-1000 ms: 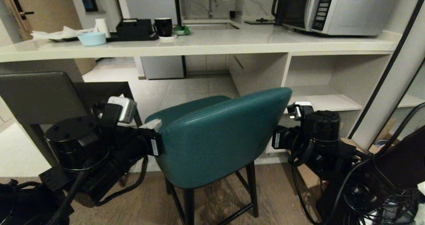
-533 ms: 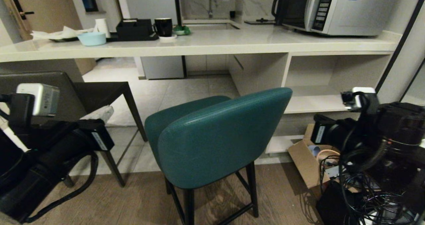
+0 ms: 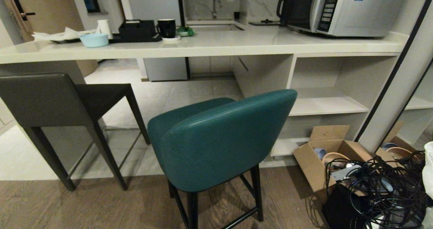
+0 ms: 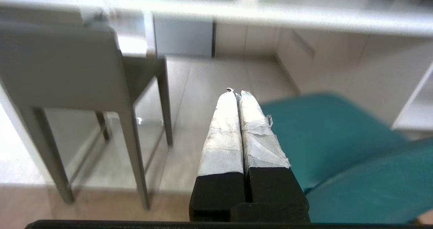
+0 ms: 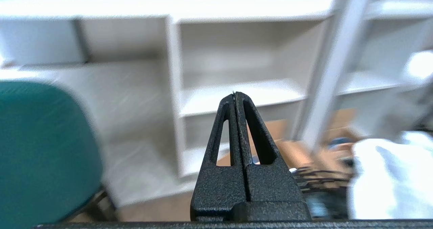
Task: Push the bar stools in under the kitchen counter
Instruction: Pull the gray chair out from under the dining table
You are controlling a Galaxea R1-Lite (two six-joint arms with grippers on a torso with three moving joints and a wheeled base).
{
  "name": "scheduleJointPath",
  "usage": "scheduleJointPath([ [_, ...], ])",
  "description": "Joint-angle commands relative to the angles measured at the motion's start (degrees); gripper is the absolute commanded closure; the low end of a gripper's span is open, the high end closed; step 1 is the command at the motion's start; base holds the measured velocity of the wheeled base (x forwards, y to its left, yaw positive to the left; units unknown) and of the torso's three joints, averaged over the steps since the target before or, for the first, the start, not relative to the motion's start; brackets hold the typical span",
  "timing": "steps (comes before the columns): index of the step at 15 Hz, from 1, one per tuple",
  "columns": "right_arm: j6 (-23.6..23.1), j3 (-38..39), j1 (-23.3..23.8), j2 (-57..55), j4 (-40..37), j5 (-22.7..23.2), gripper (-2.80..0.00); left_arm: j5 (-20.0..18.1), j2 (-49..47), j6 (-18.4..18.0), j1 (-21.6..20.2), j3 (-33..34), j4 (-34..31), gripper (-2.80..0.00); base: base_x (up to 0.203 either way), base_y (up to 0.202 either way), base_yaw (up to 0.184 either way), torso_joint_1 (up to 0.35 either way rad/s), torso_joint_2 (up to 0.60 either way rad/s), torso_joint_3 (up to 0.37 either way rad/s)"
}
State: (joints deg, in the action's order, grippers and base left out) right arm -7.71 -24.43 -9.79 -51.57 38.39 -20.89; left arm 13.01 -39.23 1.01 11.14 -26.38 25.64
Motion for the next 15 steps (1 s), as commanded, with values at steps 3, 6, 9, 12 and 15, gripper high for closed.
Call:
scheduleJointPath([
  [3,-1.99,-1.7,5.35,22.59,-15.15,0.37,0.0,-0.36,16.42,-0.58,-2.14,-1.3,-9.11,0.0,0.0,0.0,0.0,0.0,0.0,0.0],
  [6,-3.24,-2.36,7.13,33.26,-27.37,1.03,0.0,1.07,22.83,-0.78,-2.59,4.8,-13.89,0.0,0.0,0.0,0.0,0.0,0.0,0.0],
  [9,-4.27,-2.1,8.37,42.47,-36.94,2.88,0.0,3.67,22.97,-0.83,-4.2,6.15,-11.34,0.0,0.0,0.0,0.0,0.0,0.0,0.0],
  [12,-4.32,0.96,9.34,49.54,-43.31,4.11,0.0,5.71,22.97,-0.66,-4.64,5.98,-11.41,0.0,0.0,0.0,0.0,0.0,0.0,0.0],
  [15,-2.83,5.06,9.52,51.66,-43.75,4.55,0.0,5.59,22.97,-0.56,-6.88,6.36,-11.94,0.0,0.0,0.0,0.0,0.0,0.0,0.0],
])
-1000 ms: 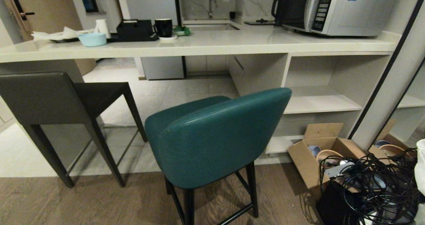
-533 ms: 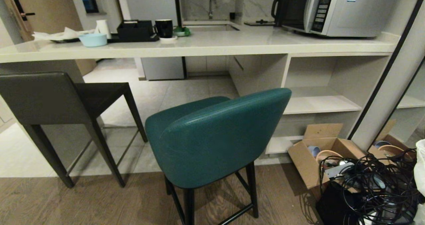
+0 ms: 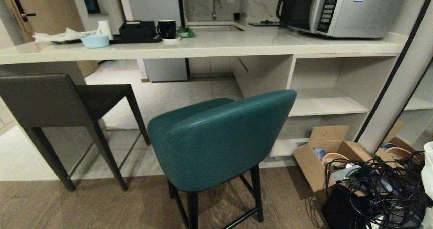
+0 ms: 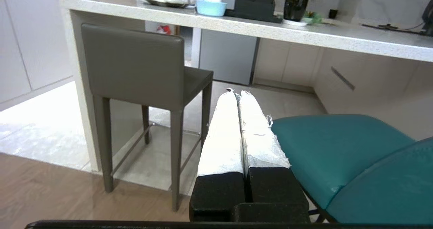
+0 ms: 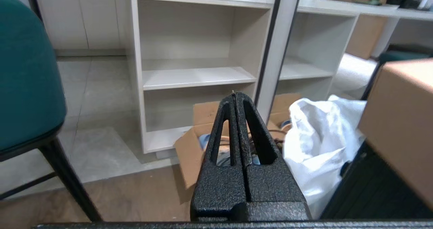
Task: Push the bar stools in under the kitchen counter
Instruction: Pull the gray chair out from under the dining table
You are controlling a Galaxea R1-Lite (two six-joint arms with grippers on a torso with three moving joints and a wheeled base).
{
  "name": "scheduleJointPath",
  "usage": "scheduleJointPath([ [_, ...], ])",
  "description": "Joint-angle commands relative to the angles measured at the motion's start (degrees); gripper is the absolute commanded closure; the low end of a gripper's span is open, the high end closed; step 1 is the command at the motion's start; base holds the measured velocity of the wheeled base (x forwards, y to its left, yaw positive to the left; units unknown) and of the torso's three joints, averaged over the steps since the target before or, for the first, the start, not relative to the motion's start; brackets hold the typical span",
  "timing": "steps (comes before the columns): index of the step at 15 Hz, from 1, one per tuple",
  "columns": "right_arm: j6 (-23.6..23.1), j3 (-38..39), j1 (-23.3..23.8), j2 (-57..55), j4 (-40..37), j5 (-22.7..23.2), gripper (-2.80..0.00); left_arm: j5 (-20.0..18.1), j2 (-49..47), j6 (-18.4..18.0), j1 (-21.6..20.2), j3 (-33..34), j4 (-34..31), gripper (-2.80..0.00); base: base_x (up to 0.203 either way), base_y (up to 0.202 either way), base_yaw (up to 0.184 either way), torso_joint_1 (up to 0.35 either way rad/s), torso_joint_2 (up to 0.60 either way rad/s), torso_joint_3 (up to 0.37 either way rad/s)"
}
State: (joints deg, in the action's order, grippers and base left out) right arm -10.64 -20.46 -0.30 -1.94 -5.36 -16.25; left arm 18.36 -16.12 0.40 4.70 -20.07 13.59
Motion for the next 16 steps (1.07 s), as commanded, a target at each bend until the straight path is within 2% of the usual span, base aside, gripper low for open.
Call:
scheduleJointPath([
  [1,0.59,2.34,0.04,2.03,0.0,0.02,0.0,-0.75,-0.1,-0.07,-4.61,0.22,-0.19,0.0,0.0,0.0,0.0,0.0,0.0,0.0],
  [2,1.07,3.89,0.04,2.03,0.04,0.25,0.0,-4.36,0.05,-0.16,-8.75,1.16,-0.22,0.0,0.0,0.0,0.0,0.0,0.0,0.0],
  [3,1.91,5.18,0.04,2.03,0.1,0.32,0.0,-8.16,0.22,-0.06,-10.49,3.37,0.54,0.0,0.0,0.0,0.0,0.0,0.0,0.0],
  [5,4.1,8.18,0.04,2.03,0.15,1.98,0.0,-15.72,0.4,0.44,-10.37,11.24,4.81,0.0,0.0,0.0,0.0,0.0,0.0,0.0],
  [7,6.79,9.75,0.04,2.03,0.1,7.18,0.0,-30.53,0.55,0.89,-10.04,18.69,10.64,0.0,0.0,0.0,0.0,0.0,0.0,0.0],
  [8,7.1,10.4,0.04,2.03,0.09,10.74,0.0,-36.65,0.76,1.27,-9.65,20.33,10.81,0.0,0.0,0.0,0.0,0.0,0.0,0.0],
  [9,7.13,11.4,0.04,2.03,0.09,14.19,0.0,-38.78,1.59,1.7,-7.99,20.19,7.61,0.0,0.0,0.0,0.0,0.0,0.0,0.0],
  [10,7.15,13.14,0.04,2.03,0.09,16.04,0.0,-38.54,2.29,1.96,-5.44,19.16,3.44,0.0,0.0,0.0,0.0,0.0,0.0,0.0],
  [11,6.77,15.43,0.04,2.03,0.16,16.82,0.0,-36.64,2.6,2.22,-3.9,17.74,-1.64,0.0,0.0,0.0,0.0,0.0,0.0,0.0],
  [12,5.53,17.64,0.04,2.03,0.52,17.08,0.0,-34.42,3.72,1.31,-3.88,17.84,-2.95,0.0,0.0,0.0,0.0,0.0,0.0,0.0],
  [14,4.86,19.75,0.04,2.03,4.96,16.96,0.0,-33.82,11.11,-1.82,-4.29,18.85,-5.23,0.0,0.0,0.0,0.0,0.0,0.0,0.0],
  [16,5.19,20.46,0.04,2.03,5.36,17.04,0.0,-29.9,16.01,-2.43,-4.5,17.13,-18.14,0.0,0.0,0.0,0.0,0.0,0.0,0.0],
])
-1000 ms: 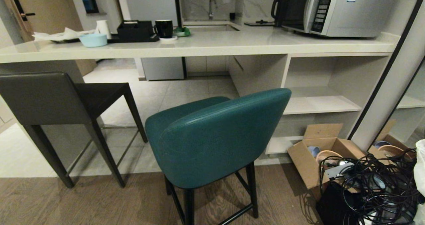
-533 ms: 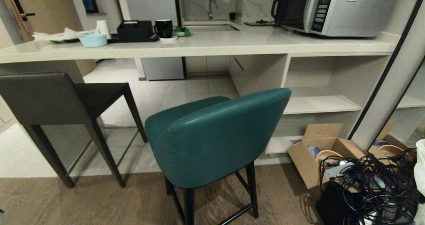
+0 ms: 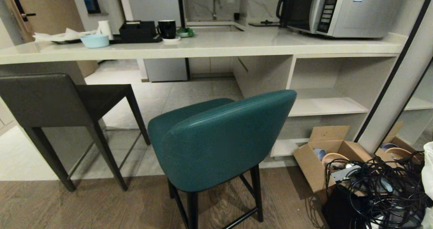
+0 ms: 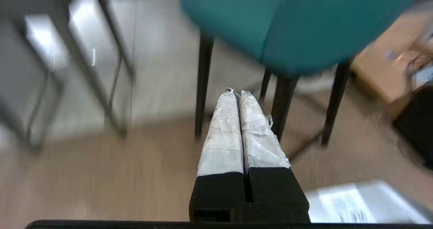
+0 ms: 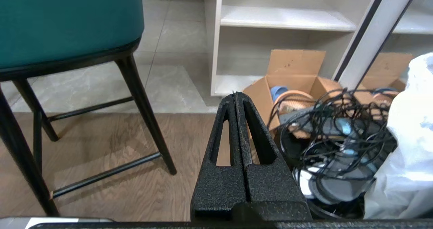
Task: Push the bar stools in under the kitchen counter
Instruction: Pull the gray chair out from under the dining table
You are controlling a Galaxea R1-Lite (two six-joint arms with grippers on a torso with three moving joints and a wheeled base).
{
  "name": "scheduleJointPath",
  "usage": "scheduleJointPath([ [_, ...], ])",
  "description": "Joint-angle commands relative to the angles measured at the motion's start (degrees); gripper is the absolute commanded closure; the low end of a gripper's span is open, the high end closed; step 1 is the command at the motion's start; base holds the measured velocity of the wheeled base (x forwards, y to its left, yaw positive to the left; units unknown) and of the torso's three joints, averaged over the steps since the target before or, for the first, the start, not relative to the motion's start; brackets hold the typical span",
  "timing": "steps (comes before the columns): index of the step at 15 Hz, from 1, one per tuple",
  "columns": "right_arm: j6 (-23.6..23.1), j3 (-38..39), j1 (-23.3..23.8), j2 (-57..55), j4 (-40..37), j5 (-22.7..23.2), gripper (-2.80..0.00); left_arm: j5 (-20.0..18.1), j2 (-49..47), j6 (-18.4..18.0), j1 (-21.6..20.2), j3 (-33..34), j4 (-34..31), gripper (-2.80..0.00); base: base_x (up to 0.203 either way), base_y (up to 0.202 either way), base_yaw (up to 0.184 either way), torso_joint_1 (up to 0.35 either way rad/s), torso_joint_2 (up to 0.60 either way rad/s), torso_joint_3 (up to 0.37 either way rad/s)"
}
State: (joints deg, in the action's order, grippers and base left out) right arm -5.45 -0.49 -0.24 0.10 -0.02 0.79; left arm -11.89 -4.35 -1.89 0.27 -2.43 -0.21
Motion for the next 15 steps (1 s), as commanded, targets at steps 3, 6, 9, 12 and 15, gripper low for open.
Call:
scheduleJointPath([
  [3,0.38,0.41,-0.02,-0.1,0.02,0.0,0.0,-1.3,4.35,1.61,-0.2,-0.26,-0.84,0.0,0.0,0.0,0.0,0.0,0.0,0.0],
  [6,1.41,0.49,0.16,-0.1,0.02,-0.09,0.0,8.92,3.93,0.45,-0.27,-1.0,-5.47,0.0,0.0,0.0,0.0,0.0,0.0,0.0],
  [9,1.67,0.49,0.16,-0.1,0.08,-0.18,0.0,9.91,4.33,-2.86,-0.26,1.32,-2.9,0.0,0.0,0.0,0.0,0.0,0.0,0.0],
  [12,4.49,0.49,0.17,-0.1,0.18,-0.78,0.0,9.69,4.35,-3.21,-0.18,1.38,-2.6,0.0,0.0,0.0,0.0,0.0,0.0,0.0],
  [15,4.92,0.49,0.24,-0.1,0.29,-0.89,0.0,9.69,4.35,-3.2,-0.18,1.38,-2.69,0.0,0.0,0.0,0.0,0.0,0.0,0.0],
])
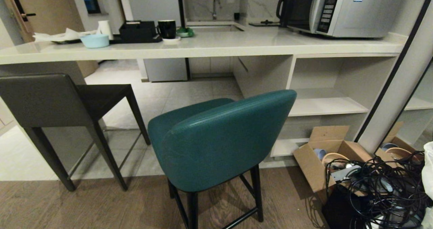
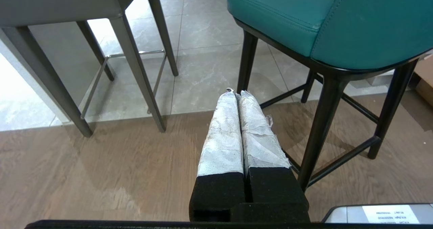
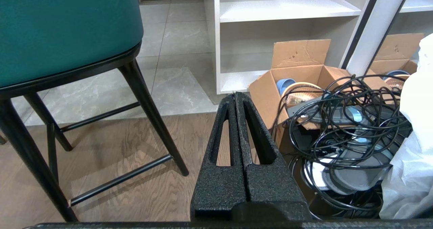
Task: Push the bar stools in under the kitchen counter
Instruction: Pull the gray chair out from under the dining table
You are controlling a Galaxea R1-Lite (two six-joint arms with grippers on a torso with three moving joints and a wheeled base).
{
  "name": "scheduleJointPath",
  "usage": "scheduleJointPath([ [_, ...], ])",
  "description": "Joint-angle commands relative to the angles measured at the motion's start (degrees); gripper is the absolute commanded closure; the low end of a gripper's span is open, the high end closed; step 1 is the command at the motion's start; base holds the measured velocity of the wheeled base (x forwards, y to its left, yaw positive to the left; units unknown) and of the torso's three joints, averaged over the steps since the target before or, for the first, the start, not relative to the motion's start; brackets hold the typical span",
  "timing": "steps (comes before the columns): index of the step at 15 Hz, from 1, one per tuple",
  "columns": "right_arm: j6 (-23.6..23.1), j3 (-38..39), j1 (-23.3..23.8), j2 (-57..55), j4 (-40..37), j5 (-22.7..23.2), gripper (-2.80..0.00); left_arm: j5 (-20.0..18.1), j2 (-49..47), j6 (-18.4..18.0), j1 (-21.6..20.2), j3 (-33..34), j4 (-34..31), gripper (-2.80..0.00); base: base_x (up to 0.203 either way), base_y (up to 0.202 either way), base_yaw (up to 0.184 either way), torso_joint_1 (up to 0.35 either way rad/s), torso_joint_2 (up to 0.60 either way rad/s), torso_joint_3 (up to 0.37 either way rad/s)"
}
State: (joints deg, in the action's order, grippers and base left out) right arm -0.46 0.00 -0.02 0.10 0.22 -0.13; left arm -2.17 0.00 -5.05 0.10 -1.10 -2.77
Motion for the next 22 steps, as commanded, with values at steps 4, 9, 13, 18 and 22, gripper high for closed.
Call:
scheduleJointPath([
  [4,0.02,0.0,-0.06,-0.1,0.04,-0.04,0.0,-0.03,0.0,-0.49,-0.1,0.13,-0.04,0.0,-0.067,0.0,0.0,0.005,0.0,0.001],
  [9,0.02,0.0,-0.06,-0.1,0.04,-0.04,0.0,-0.07,0.0,-0.49,-0.01,0.13,0.04,0.0,-0.057,0.0,-0.002,-0.002,0.0,0.002],
  [13,0.02,0.0,-0.03,-0.1,0.04,-0.04,0.0,-0.03,0.0,-0.49,-0.01,0.13,0.04,0.0,0.001,0.056,-0.005,-0.001,0.0,0.002],
  [18,0.11,0.0,-0.06,-0.1,0.04,-0.04,0.0,-0.03,0.0,-0.4,-0.01,0.13,0.04,0.0,0.0,0.197,-0.002,0.003,0.0,0.002],
  [22,0.11,0.0,-0.02,-0.1,0.04,-0.04,0.0,-0.03,0.0,-0.23,-0.01,0.13,0.04,0.0,0.0,0.197,0.0,0.006,0.0,0.002],
])
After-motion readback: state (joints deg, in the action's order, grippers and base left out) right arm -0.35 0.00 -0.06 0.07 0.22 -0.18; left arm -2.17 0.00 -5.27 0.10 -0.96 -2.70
